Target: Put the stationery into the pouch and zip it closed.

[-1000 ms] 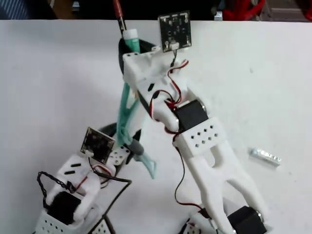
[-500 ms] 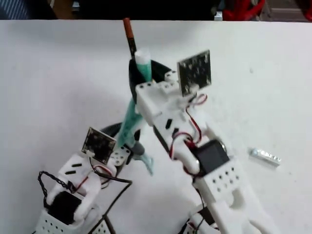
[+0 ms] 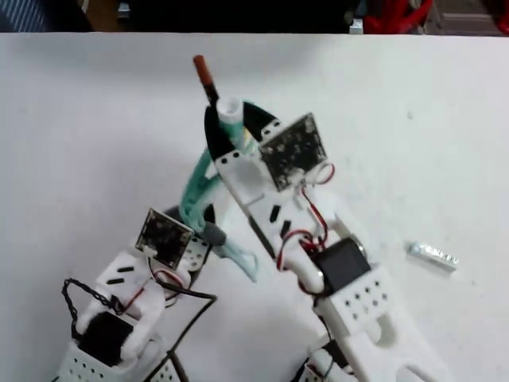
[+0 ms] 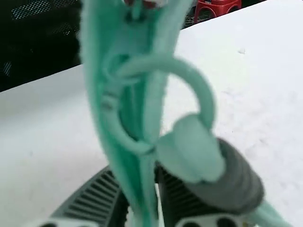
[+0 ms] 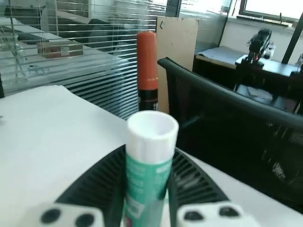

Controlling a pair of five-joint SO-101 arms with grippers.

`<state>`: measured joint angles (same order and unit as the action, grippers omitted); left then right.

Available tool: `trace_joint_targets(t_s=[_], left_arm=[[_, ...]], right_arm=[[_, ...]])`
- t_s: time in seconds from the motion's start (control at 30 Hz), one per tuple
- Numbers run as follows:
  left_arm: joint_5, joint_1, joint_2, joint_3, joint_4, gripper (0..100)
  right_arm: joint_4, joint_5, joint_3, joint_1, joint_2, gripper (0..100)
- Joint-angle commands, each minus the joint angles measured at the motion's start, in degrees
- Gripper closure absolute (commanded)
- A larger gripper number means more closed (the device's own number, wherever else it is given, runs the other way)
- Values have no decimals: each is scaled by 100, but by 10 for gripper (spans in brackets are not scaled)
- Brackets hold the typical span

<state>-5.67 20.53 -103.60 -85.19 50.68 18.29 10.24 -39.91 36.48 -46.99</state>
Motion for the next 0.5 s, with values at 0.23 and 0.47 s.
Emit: trace_joint_targets(t_s=[0.23,0.47], left_arm=[[-97,-13,-66,167,-44,957],[-79,-13,-66,123,-105,893]], right_arm=[[189,114,-26,-75,330,981],[338,-527,-44,-84,576,981]])
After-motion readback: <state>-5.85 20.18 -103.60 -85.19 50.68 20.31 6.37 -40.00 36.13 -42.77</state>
